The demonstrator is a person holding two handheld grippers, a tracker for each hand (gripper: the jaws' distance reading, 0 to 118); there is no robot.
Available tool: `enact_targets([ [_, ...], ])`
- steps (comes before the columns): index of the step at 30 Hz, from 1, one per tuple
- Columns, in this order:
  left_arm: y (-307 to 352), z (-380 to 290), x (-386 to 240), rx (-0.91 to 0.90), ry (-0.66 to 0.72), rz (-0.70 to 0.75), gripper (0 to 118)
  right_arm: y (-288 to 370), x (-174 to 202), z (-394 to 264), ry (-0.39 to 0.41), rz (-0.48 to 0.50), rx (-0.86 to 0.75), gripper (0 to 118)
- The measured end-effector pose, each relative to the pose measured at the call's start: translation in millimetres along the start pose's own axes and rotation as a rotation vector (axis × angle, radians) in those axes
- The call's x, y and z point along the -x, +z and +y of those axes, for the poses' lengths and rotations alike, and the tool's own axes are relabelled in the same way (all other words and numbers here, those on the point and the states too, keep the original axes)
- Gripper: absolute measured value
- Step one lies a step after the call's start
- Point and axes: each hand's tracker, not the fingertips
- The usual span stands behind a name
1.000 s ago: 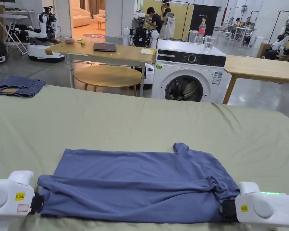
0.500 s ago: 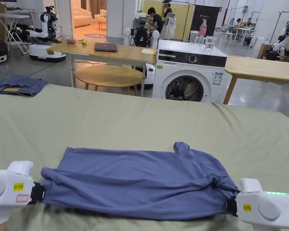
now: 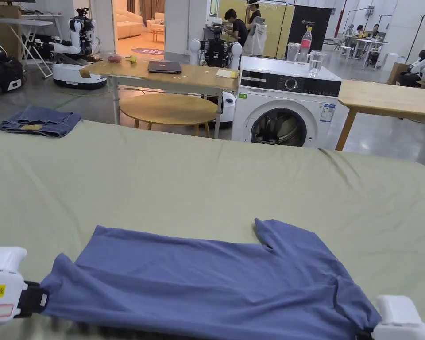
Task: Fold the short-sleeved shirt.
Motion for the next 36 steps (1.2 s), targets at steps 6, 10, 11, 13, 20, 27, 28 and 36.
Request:
enact_targets([
  [6,-9,-42,5,0.062,0.008,0.004,0,-23,8,-40,0.015,-0.047,0.077,6],
  [10,-27,-56,2,0.101,-0.005,0.029,0,-28,18,-42,0.037,-0.082,0.065,6],
  [11,-31,-58,0,0.102,-0.011,0.035,0,-28,19,-41,0.044,-0.085,0.062,7],
  [13,-32,-56,-2,0.094,-0.004,0.043,0,-28,18,-38,0.047,-0.085,0.056,11],
  [20,-7,-37,-12,0.003,-0.009,0.051,33,21,23,-19,0.001,-0.143,-0.125,60],
  [27,16,-13,-47,-0.331,-0.107,0.048,33,40,55,1,-0.085,-0.048,-0.454,60],
  [28,16,-12,-54,-0.379,-0.116,0.053,33,41,64,3,-0.068,-0.055,-0.498,57],
  [36,11,-4,-95,-0.612,-0.117,0.11,0,34,108,21,-0.107,-0.011,-0.645,2],
])
